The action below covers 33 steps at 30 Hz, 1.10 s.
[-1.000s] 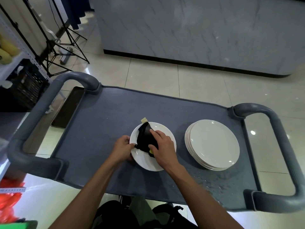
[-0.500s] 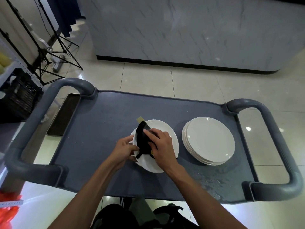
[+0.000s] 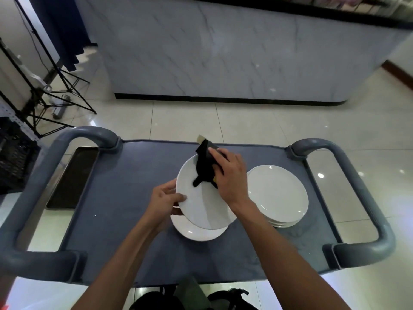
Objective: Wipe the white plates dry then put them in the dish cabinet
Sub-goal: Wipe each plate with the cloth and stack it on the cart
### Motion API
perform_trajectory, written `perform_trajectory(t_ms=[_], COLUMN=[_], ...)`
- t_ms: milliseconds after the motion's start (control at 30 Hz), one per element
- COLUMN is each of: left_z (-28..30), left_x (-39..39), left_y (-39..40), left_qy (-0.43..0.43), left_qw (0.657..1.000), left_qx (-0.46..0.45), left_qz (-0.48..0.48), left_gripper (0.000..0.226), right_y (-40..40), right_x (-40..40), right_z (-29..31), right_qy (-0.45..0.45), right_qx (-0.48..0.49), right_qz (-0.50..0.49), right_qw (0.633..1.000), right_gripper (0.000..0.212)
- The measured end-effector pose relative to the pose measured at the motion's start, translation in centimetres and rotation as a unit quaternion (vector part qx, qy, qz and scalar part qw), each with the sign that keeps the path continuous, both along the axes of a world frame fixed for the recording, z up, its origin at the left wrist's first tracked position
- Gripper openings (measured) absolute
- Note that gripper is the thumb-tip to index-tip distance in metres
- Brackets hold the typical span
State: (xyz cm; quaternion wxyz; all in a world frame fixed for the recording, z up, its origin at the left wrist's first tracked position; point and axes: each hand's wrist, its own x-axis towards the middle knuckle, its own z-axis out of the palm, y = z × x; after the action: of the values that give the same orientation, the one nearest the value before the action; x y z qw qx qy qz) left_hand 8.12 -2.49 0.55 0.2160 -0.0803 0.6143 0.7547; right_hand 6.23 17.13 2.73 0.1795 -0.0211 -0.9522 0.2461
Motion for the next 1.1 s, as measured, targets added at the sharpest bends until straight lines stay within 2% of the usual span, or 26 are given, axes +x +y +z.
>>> perform_trajectory(t_ms=[167,467,867,1100], left_z=[0.7,0.7,1.5,0.9], left_x=[-0.9,-2.4,-4.2,-4.5], left_y=[-0.5,-0.4,0.4,-0.9], left_qy=[0.003,0.009,0.037,0.023], left_qw=[0.999,0.997,0.996,0.996], left_qx=[0.019,0.056,0.041,0.034], left_qz=[0.04,0.055,0.067,0.079], left_gripper=[0.046,0.048,0.05,0.046], right_y=[1.4,1.1,-3.7,-2.7], right_x=[-0.4,2.6,4.5,4.7], right_z=[0.2,-0.7,-1.8,-1.9], right_qy=[-0.001,-0.05,-0.051,-0.043], right_qx=[0.017,0.04,0.02,0.036], right_qz=[-0.057,-0.082,0.026,0.057], right_qw=[0.998,0.995,0.998,0.997], right_gripper=[0.049,0.053,0.047,0.049])
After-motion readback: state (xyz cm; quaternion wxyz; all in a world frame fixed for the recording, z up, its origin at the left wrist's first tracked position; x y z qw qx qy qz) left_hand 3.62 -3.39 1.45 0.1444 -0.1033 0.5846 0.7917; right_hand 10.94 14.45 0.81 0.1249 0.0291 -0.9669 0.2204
